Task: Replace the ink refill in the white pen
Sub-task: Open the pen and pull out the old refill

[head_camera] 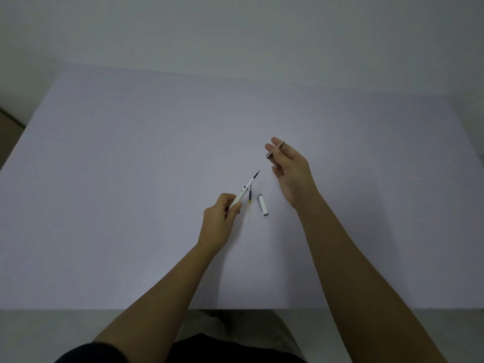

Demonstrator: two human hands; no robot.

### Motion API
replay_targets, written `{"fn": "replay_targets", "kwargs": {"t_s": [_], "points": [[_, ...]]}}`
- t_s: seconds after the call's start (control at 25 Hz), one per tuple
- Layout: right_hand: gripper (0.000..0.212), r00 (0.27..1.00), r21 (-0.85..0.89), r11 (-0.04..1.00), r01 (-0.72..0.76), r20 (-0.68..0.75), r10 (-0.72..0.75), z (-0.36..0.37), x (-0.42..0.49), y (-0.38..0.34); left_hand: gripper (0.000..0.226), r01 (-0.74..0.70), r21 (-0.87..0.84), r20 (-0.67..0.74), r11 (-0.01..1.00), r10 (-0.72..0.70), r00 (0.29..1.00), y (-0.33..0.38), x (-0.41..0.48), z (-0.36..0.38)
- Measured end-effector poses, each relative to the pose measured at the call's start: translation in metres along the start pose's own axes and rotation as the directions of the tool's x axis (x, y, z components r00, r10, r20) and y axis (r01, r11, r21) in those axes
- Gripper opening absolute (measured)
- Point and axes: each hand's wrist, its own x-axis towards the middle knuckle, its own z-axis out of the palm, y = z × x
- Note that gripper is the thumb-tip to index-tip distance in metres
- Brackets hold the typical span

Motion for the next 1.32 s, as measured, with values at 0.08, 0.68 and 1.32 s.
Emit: {"fn": "replay_targets", "kwargs": {"t_s": [0.08, 0.68, 1.32], "points": [[0.018, 0.998, -0.005, 1.0, -0.003, -0.07, 0.002, -0.011, 0.006, 0.009, 0.002, -0.003, -0.018, -0.015, 1.0, 0.003, 1.0, 0.003, 0.002, 0.0], [0.024, 0.961, -0.686, 0.698, -0.207, -0.275, 0.015, -0.045, 0.005, 0.101, 0.019, -0.005, -0.025, -0.103, 1.0, 0.002, 0.995, 0.013, 0.016, -0.015], [0.016, 0.995, -0.418, 0.902, 0.105, 0.049, -0.093, 0.008, 0.001, 0.056, 0.004, 0.011, -0.014, -0.108, 1.0, -0.012, 0.994, 0.006, 0.012, -0.014]]}}
